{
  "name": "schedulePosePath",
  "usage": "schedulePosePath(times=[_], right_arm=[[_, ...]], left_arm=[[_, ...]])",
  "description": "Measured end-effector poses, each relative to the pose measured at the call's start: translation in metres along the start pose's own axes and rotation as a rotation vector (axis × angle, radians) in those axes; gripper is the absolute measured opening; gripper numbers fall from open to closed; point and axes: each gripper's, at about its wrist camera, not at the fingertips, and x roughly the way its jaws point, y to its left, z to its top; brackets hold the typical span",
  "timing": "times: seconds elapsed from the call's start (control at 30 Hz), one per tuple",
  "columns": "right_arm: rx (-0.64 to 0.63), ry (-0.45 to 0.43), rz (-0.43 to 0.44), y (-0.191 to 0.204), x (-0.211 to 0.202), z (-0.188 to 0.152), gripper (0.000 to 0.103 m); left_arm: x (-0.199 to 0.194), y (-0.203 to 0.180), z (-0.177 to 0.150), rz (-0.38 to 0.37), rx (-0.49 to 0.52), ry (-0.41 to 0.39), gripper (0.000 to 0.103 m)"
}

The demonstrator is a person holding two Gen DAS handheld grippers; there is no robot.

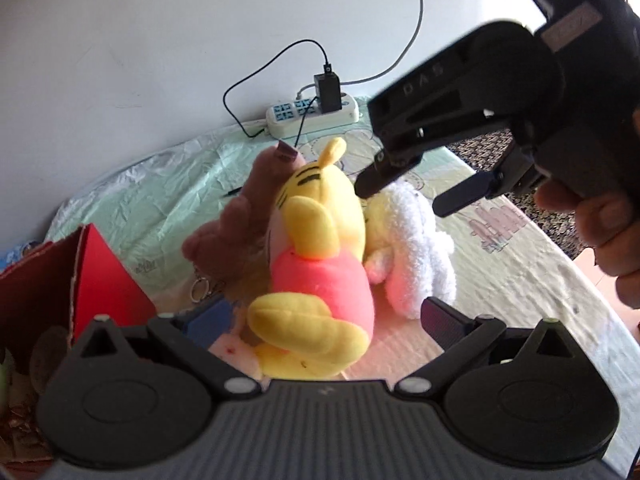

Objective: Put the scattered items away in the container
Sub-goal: 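Grasp the yellow-and-pink bear plush with the right gripper and lift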

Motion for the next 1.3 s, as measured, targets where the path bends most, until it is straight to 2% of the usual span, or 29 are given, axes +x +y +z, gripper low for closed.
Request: schedulePosePath(times=[0.2, 0.33, 0.37, 0.4, 0.5, 0.7, 0.9, 1.03, 1.3], right_arm=[[-0.144, 0.065, -0.032, 0.039, 0.032, -0.009, 0.073], [-0.166, 0.092, -0.118, 0.042, 0.052, -0.009, 0.073], [-0.157, 0.105, -0.119, 0.04, 0.056, -0.009, 0.073], [-0.14, 0.117, -0.113, 0.038, 0.06, -0.009, 0.072], [-0.089, 0.143, -0.11, 0.032, 0.068, -0.009, 0.072], [-0.065, 0.153, -0.092, 0.032, 0.07, -0.011, 0.064], [-0.068, 0.158, -0.094, 0.032, 0.069, -0.011, 0.062], [-0.061, 0.149, -0.092, 0.034, 0.062, -0.011, 0.054], [-0.03, 0.092, -0.073, 0.036, 0.025, -0.015, 0.05]], left_arm=[[0.02, 0.011, -0.003, -0.025, -0.067, 0.062, 0.101], [0.03, 0.017, -0.005, -0.025, -0.092, 0.075, 0.097], [0.034, 0.018, -0.005, -0.028, -0.098, 0.082, 0.09], [0.037, 0.019, -0.005, -0.037, -0.1, 0.093, 0.076], [0.051, 0.017, -0.007, -0.068, -0.104, 0.137, 0.067], [0.06, 0.018, -0.006, -0.076, -0.111, 0.148, 0.066], [0.061, 0.017, -0.007, -0.075, -0.097, 0.155, 0.065], [0.06, 0.016, -0.005, -0.08, -0.092, 0.156, 0.06], [0.027, 0.007, 0.002, -0.099, -0.064, 0.104, 0.057]])
